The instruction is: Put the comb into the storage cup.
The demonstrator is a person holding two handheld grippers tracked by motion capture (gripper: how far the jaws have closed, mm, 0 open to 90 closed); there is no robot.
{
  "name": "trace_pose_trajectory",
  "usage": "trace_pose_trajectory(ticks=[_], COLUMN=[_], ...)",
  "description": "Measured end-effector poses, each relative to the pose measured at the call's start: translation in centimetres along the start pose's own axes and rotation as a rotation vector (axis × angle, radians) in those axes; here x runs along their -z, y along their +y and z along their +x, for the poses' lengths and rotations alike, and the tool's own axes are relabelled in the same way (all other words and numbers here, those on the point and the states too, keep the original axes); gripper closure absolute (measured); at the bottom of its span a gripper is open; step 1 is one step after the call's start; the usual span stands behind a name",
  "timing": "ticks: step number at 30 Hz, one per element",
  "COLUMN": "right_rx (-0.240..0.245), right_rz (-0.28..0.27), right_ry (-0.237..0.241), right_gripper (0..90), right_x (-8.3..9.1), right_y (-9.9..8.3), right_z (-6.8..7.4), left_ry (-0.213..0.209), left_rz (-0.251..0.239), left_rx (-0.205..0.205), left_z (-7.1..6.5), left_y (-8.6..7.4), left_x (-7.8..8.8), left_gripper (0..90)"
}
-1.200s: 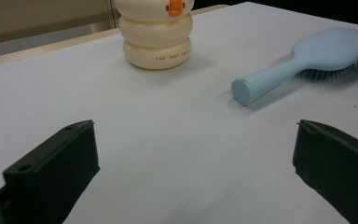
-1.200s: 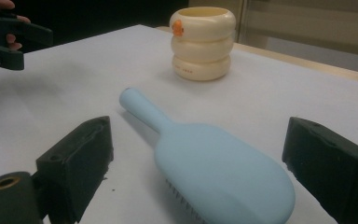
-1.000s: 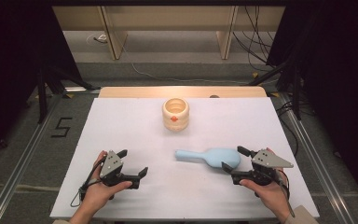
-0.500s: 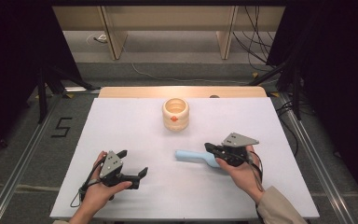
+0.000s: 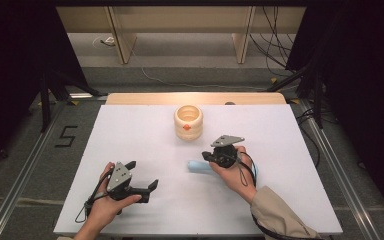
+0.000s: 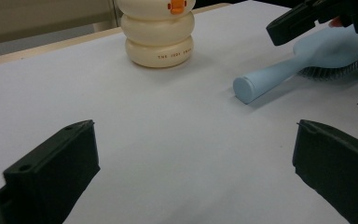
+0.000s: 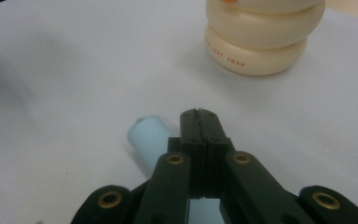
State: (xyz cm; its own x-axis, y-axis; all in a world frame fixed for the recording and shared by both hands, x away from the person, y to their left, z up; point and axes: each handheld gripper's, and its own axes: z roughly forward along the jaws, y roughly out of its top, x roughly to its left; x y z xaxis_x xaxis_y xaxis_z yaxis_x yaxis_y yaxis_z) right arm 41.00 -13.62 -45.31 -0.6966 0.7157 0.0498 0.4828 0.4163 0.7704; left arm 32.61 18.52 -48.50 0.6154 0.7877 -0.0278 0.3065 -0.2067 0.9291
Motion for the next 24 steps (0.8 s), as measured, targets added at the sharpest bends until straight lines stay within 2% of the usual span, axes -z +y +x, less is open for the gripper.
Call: trace_pose_trajectory(ticks=[12, 24], right_rx=[-0.045, -0.054], right_rz=[0.07, 0.114], right_ry=[-0.034, -0.054], right_gripper=[90.0, 90.0], right_x=[-1.6, -2.3], right_y=[0.2, 0.1], right_z=[-0.3, -0.4], left_ry=[0.001, 0.002], left_rz=[0.002, 0.003], left_rx=[-0.002, -0.003], left_z=[-0.1, 0.0], left_y=[0.0, -0.1], left_x=[0.0, 0.0], left_gripper=[0.0, 0.0])
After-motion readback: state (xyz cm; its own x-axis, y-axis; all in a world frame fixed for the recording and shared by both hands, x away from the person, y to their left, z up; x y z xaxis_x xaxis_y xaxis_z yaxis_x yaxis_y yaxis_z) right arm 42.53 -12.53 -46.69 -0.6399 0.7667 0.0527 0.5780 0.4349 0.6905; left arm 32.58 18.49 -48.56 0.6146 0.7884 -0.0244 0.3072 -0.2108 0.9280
